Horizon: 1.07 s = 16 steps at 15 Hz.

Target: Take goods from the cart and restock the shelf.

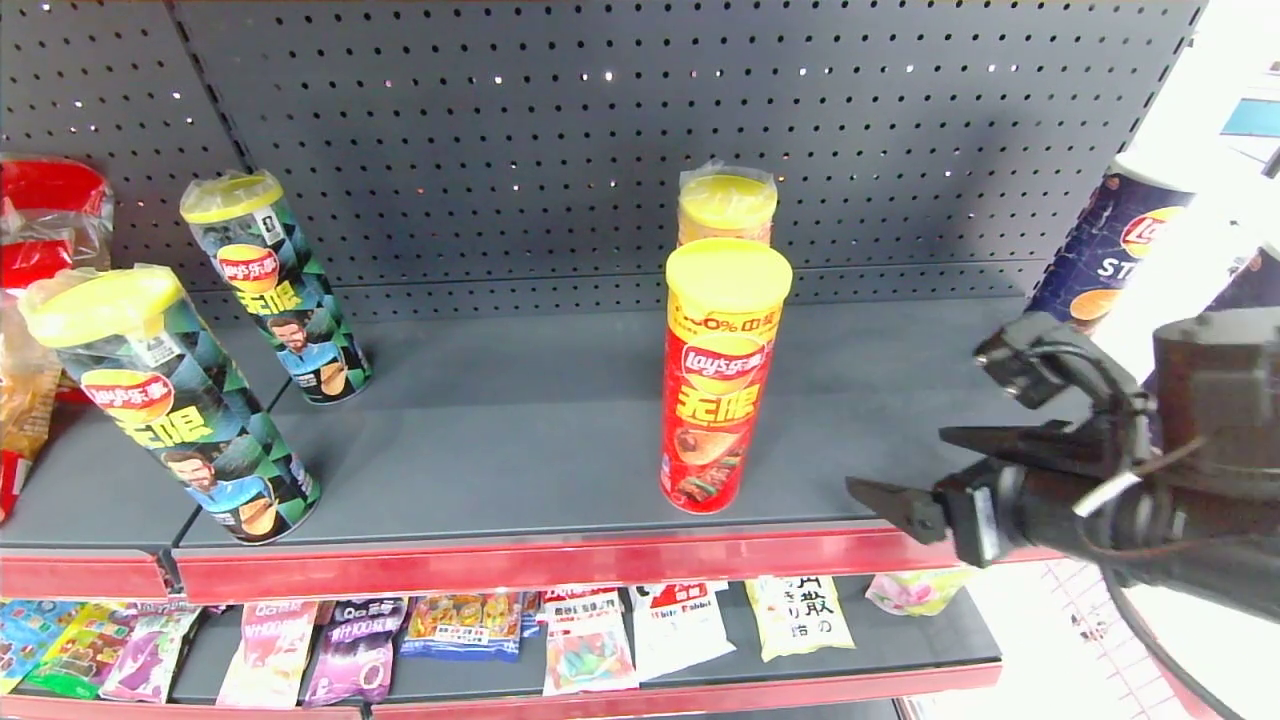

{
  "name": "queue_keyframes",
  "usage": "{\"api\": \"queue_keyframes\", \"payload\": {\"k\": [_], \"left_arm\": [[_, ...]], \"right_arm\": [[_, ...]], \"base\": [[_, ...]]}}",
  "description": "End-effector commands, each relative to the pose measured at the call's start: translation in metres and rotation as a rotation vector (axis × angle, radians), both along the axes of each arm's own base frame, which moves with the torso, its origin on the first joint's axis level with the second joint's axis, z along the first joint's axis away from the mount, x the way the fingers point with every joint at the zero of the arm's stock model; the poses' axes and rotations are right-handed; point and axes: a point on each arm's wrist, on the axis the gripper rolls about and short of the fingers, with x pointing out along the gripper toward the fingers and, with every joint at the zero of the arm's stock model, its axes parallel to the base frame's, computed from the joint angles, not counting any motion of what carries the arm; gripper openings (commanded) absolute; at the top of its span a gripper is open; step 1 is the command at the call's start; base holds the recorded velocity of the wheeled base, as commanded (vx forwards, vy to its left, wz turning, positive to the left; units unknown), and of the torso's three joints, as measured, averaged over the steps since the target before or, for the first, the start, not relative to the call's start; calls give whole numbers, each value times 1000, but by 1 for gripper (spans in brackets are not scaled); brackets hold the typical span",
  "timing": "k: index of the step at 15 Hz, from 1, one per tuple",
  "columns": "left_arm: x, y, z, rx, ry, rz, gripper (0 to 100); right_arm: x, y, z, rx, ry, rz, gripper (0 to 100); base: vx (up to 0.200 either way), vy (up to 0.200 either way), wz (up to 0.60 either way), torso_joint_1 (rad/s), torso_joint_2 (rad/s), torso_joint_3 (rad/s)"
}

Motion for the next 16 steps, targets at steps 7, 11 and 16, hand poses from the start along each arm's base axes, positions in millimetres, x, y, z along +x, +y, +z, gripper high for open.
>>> {"api": "queue_keyframes", "payload": {"k": [7,11,16], "left_arm": [[0,0,0,0,0,0,100],[0,0,0,0,2,0,100],[0,0,0,0,0,0,100]], "right_arm": [[-203,-106,-50,146,-198,-274,100],[-219,-103,-64,168,-357,-372,100],[-210,-105,-74,160,-418,-405,100]], "base": [[0,0,0,0,0,0],[0,0,0,0,0,0],[0,0,0,0,0,0]]}}
